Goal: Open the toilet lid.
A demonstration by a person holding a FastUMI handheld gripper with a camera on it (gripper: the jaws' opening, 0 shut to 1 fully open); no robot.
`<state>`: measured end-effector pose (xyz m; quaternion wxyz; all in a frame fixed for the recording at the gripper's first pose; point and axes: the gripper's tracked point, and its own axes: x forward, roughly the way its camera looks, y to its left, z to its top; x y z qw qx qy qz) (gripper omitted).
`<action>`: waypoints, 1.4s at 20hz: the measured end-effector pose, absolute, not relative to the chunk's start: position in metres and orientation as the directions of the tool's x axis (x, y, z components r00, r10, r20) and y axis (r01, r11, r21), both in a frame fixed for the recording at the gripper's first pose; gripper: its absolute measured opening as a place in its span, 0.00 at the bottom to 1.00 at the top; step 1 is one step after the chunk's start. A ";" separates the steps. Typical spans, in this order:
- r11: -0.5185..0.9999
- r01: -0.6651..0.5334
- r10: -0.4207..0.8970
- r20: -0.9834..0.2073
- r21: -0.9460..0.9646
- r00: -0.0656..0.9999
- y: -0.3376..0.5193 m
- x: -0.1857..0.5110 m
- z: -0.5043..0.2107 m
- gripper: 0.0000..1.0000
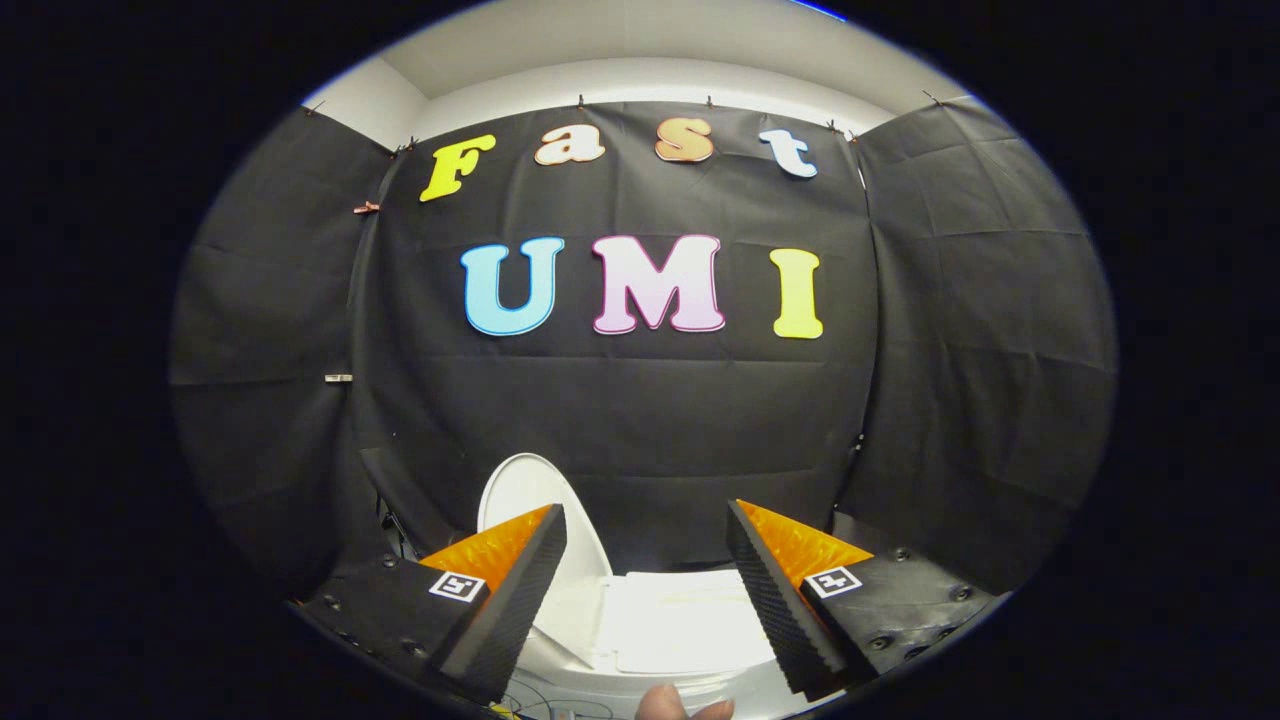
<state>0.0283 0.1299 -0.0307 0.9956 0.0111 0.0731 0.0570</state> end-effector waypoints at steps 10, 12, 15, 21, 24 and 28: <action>0.997 -0.053 0.059 -0.095 0.056 0.994 0.052 -0.012 -0.014 1.00; 0.997 -0.048 0.053 -0.093 0.059 0.994 0.042 -0.015 -0.016 0.99; 0.998 -0.021 0.026 -0.087 0.054 0.996 0.023 -0.018 -0.014 0.99; 0.999 0.003 0.000 -0.073 0.044 0.997 0.004 -0.026 -0.011 0.99; 0.999 0.017 -0.013 -0.073 0.047 0.997 -0.001 -0.029 -0.011 0.99; 0.998 0.035 -0.031 -0.070 0.059 0.997 -0.007 -0.031 -0.008 0.99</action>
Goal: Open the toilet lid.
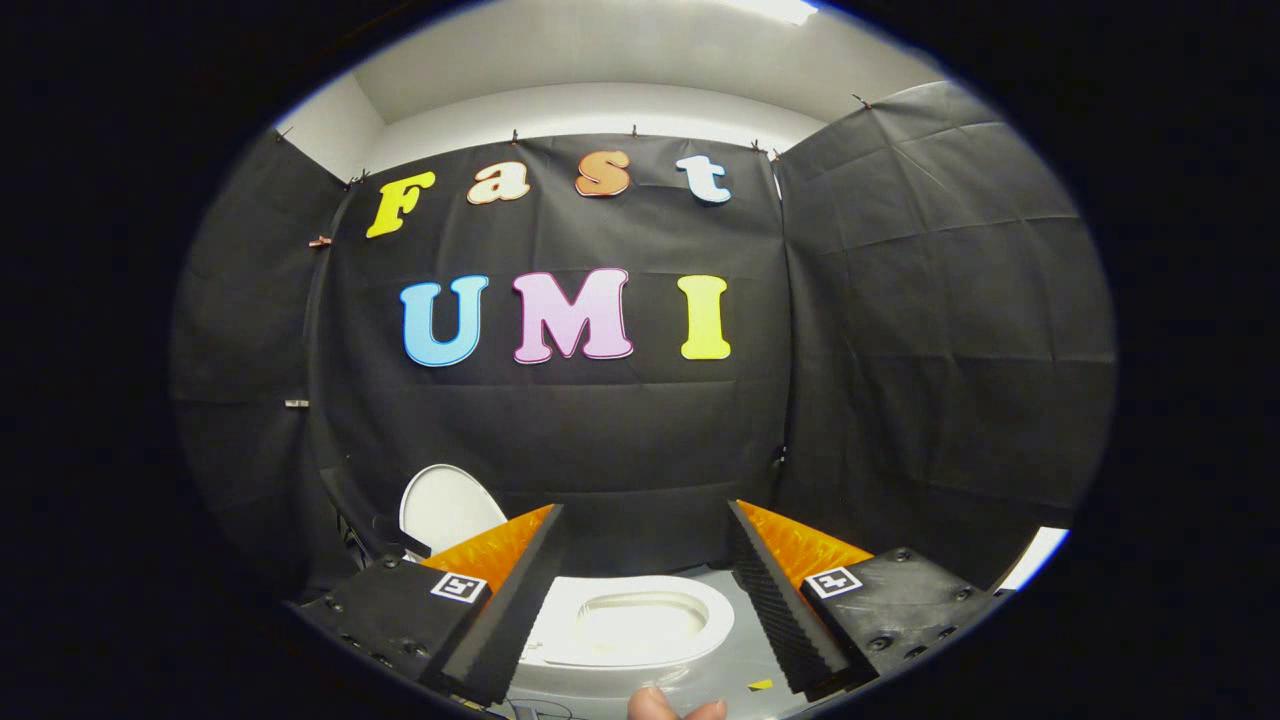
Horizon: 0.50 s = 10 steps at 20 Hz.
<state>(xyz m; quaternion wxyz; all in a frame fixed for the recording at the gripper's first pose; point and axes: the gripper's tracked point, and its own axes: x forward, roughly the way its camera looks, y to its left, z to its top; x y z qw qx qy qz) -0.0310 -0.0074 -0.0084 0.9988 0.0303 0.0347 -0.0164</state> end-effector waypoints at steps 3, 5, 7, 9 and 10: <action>0.997 0.048 -0.044 -0.065 0.068 0.997 -0.013 -0.033 -0.005 0.99; 0.996 0.055 -0.051 -0.060 0.072 0.997 -0.016 -0.033 -0.003 0.99; 0.995 0.055 -0.050 -0.060 0.079 0.997 -0.015 -0.033 -0.002 0.99; 0.996 0.056 -0.052 -0.057 0.073 0.997 -0.015 -0.033 -0.001 0.98; 0.996 0.056 -0.052 -0.057 0.070 0.997 -0.015 -0.033 -0.001 0.98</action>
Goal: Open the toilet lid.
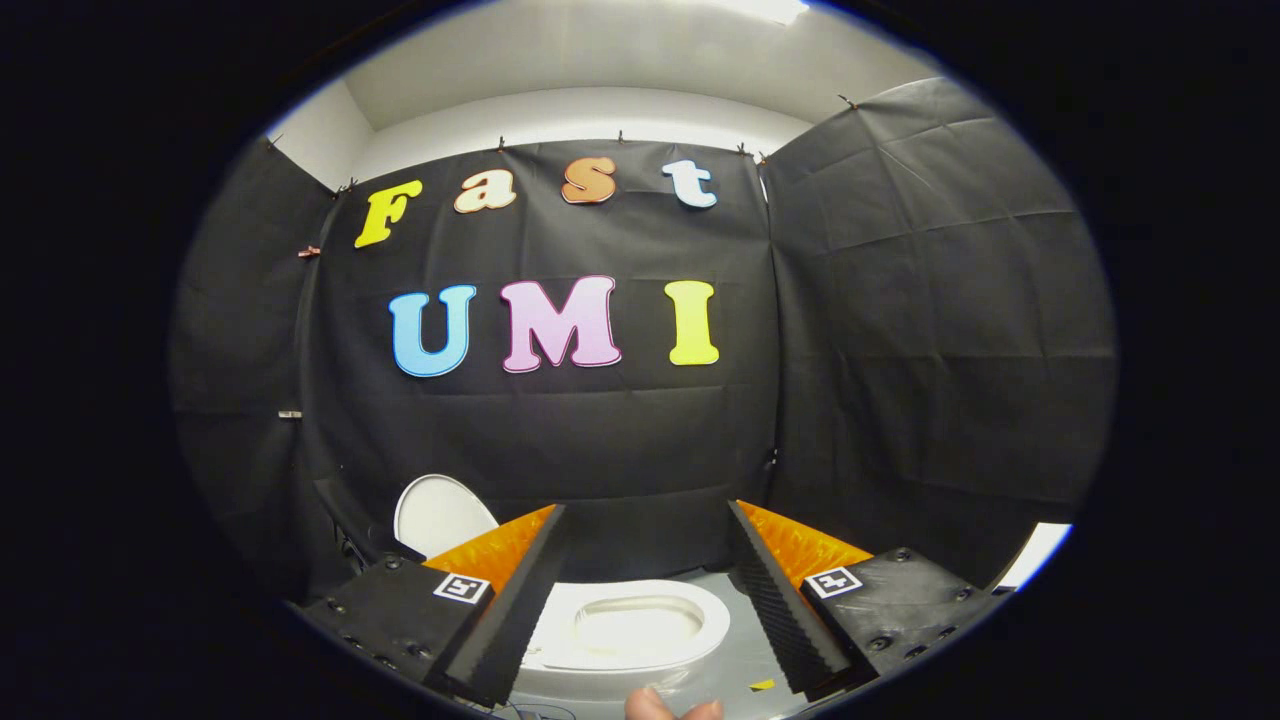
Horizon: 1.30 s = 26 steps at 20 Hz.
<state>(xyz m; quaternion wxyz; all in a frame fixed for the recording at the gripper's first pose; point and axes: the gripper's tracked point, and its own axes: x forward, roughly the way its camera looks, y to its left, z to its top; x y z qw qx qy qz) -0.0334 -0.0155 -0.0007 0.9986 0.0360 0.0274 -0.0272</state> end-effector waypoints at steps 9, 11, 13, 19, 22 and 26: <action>0.996 0.058 -0.054 -0.058 0.073 0.997 -0.016 -0.031 0.002 0.98; 0.996 0.054 -0.049 -0.061 0.076 0.997 -0.015 -0.031 0.006 0.98; 0.996 0.059 -0.056 -0.045 0.074 0.997 -0.017 -0.031 0.013 0.99; 0.994 0.067 -0.064 -0.038 0.085 0.997 -0.019 -0.034 0.012 0.98; 0.994 0.067 -0.063 -0.050 0.085 0.997 -0.017 -0.035 0.006 0.98; 0.996 0.060 -0.057 -0.046 0.072 0.997 -0.012 -0.033 0.008 0.98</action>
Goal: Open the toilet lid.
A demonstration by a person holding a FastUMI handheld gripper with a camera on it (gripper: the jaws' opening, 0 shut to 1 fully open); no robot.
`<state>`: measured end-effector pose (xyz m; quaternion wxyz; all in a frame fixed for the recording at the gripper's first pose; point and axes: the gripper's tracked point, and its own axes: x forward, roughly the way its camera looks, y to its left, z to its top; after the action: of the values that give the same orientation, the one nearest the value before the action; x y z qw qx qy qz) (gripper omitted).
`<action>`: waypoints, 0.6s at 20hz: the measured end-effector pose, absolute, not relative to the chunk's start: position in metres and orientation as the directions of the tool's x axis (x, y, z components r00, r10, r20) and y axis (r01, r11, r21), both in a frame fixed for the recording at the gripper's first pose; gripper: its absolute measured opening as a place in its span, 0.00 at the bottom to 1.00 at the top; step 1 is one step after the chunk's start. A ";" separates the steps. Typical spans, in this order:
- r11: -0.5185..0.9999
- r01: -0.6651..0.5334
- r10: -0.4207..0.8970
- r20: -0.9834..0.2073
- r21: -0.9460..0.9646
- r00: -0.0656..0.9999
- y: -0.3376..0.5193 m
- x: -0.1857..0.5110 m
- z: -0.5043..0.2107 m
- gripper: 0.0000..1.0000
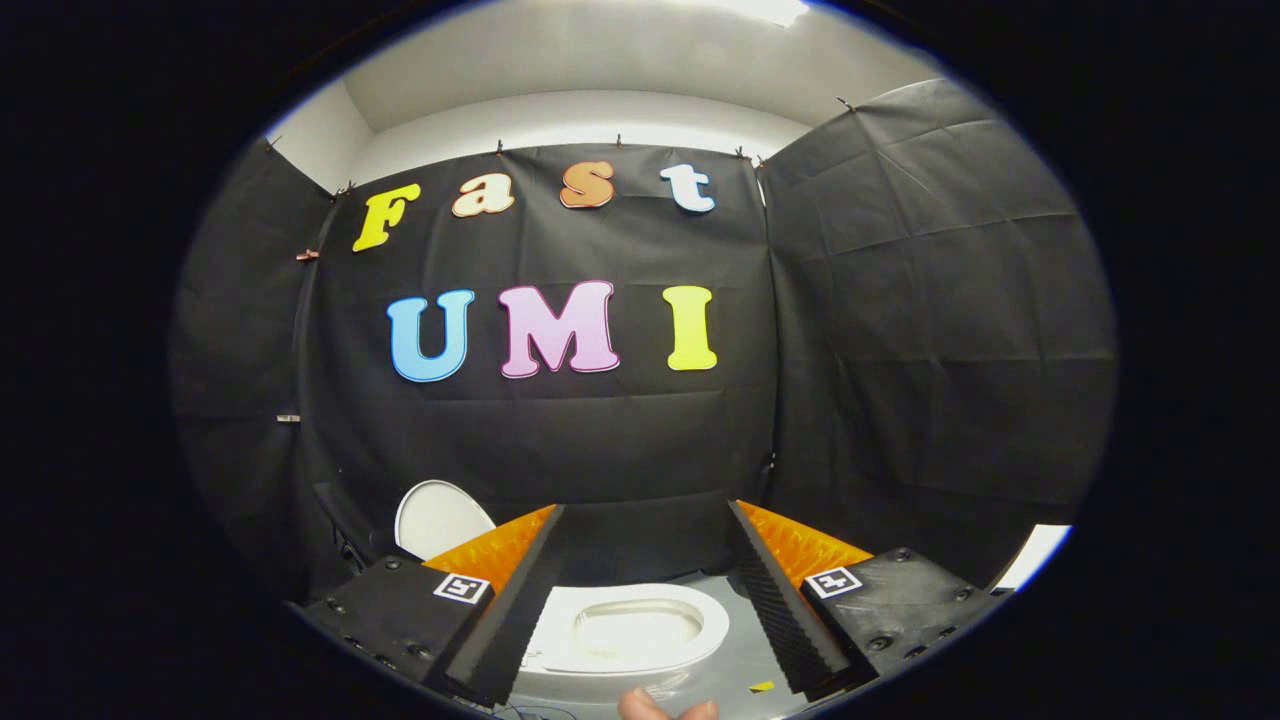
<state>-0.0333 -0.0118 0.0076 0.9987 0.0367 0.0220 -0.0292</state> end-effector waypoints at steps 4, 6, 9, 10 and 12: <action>0.997 0.051 -0.048 -0.048 0.065 0.998 -0.007 -0.034 0.007 0.98; 0.997 0.048 -0.045 -0.050 0.068 0.998 -0.005 -0.033 0.006 0.98; 0.997 0.052 -0.049 -0.048 0.063 0.998 -0.006 -0.033 0.006 0.98; 0.997 0.054 -0.051 -0.045 0.060 0.998 -0.007 -0.033 0.006 0.98; 0.997 0.052 -0.049 -0.045 0.058 0.998 -0.007 -0.034 0.006 0.98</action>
<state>-0.0341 -0.0071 0.0064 0.9990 0.0296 0.0216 -0.0253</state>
